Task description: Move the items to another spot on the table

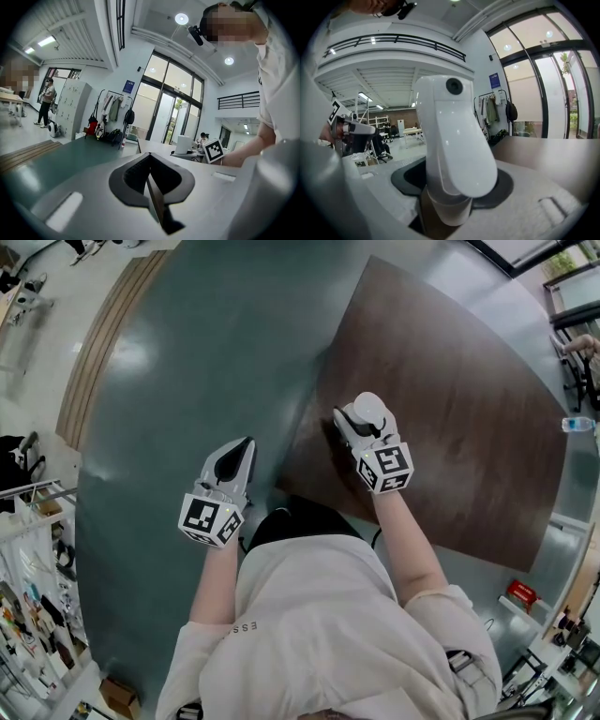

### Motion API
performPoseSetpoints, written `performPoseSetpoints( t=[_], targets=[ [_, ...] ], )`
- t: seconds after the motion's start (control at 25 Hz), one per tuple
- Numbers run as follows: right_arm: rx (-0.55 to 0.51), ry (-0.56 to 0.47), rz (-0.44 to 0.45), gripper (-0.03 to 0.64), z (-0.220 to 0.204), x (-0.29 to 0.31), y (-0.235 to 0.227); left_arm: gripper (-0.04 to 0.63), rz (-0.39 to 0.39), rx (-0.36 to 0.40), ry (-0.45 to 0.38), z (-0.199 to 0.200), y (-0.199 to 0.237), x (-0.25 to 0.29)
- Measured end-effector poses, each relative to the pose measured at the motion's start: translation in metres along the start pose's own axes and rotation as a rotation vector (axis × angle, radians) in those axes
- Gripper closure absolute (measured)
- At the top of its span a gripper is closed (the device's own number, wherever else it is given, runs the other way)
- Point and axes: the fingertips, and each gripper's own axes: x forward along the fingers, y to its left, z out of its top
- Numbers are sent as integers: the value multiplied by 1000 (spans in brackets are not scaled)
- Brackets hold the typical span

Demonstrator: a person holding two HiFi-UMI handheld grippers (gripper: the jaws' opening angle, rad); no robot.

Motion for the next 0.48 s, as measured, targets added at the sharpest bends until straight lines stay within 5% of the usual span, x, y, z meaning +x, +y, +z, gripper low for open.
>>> performPoseSetpoints(
  t=[0.28,0.48],
  targets=[
    [-8,12,-86,275,4,-7,6,578,-43,-3,17,6,6,-16],
    [6,-19,-171,275,24,-45,17,578,-101,6,19,17,-12,-31]
  ],
)
